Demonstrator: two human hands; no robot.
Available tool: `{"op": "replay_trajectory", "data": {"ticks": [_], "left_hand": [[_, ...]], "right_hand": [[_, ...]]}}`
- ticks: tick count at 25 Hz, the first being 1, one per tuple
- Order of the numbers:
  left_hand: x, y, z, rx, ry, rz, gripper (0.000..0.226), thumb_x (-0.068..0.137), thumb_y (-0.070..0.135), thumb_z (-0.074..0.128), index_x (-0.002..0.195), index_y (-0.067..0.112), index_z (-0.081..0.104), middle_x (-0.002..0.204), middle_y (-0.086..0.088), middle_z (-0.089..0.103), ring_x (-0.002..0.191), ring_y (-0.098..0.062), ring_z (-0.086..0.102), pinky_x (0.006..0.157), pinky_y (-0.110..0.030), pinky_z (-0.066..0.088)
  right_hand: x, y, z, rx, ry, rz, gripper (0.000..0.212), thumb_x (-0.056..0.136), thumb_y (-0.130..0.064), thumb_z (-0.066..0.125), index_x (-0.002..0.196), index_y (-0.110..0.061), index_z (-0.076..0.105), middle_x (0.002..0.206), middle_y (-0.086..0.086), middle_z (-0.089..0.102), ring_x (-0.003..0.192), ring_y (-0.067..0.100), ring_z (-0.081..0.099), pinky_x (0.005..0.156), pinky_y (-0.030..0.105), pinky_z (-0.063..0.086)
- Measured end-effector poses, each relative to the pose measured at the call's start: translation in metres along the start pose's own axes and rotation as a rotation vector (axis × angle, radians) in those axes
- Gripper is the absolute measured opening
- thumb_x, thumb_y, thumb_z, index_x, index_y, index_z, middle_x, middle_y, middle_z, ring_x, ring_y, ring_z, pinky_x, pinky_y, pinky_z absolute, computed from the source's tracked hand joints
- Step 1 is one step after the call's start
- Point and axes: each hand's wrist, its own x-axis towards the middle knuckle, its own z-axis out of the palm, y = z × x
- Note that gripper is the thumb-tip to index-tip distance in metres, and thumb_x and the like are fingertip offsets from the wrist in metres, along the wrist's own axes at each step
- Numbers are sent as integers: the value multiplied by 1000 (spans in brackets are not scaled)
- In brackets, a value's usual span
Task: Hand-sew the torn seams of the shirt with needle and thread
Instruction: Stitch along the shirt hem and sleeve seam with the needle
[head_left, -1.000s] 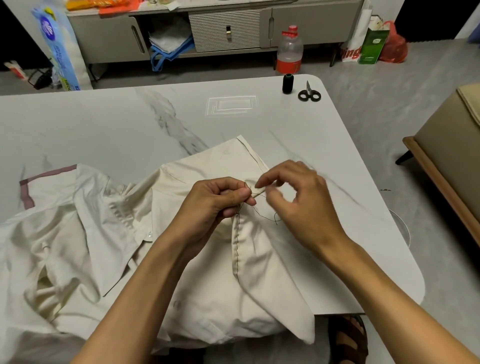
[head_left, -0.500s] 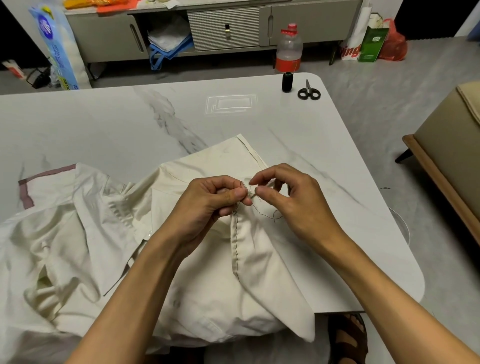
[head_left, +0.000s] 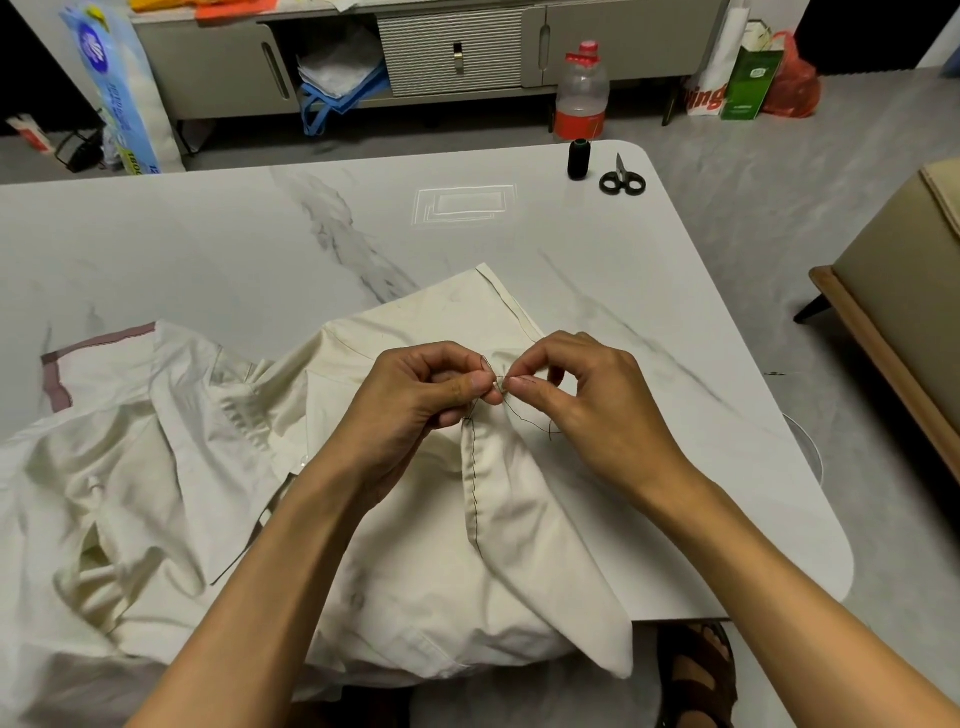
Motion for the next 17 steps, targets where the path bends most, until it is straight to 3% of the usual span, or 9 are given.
{"op": "replay_trajectory", "data": {"ticks": [4, 7, 11, 14, 17], "left_hand": [[0, 0, 1, 0, 7, 2, 5, 75, 16, 72, 77, 12, 71, 73, -11, 70, 53, -12, 36, 58, -20, 34], [1, 0, 0, -24, 9, 1, 6, 75, 15, 71, 79, 10, 69, 72, -10, 69, 52, -11, 36, 57, -18, 35], [1, -1, 0, -46, 0, 7, 9, 77, 13, 69, 82, 6, 67, 72, -10, 69, 50, -9, 35, 56, -15, 36], [1, -1, 0, -44, 0, 8, 11, 77, 13, 69, 83, 5, 66, 71, -9, 69, 50, -8, 36, 57, -17, 35], [2, -2, -1, -39, -6, 6, 10, 76, 15, 70, 83, 7, 67, 70, -9, 68, 51, -9, 36, 58, -16, 36]], "right_hand": [[-1, -6, -1, 173, -12, 65, 11, 88, -14, 69, 77, -16, 69, 66, -17, 61, 60, 3, 48, 58, 10, 33], [2, -1, -2, 205, 46, 111, 12, 91, -9, 63, 84, -17, 69, 77, -8, 68, 68, 2, 54, 64, 10, 36], [3, 0, -4, 153, 115, 84, 35, 83, 5, 48, 92, -21, 70, 85, -11, 67, 76, 4, 55, 68, 11, 36], [1, -3, 0, -26, 98, -74, 30, 76, -10, 50, 90, -25, 72, 92, -10, 64, 83, 7, 52, 73, 12, 35], [1, 2, 6, -188, 77, -155, 19, 78, -23, 65, 95, -29, 73, 94, -11, 61, 90, 9, 52, 84, 30, 43]]}}
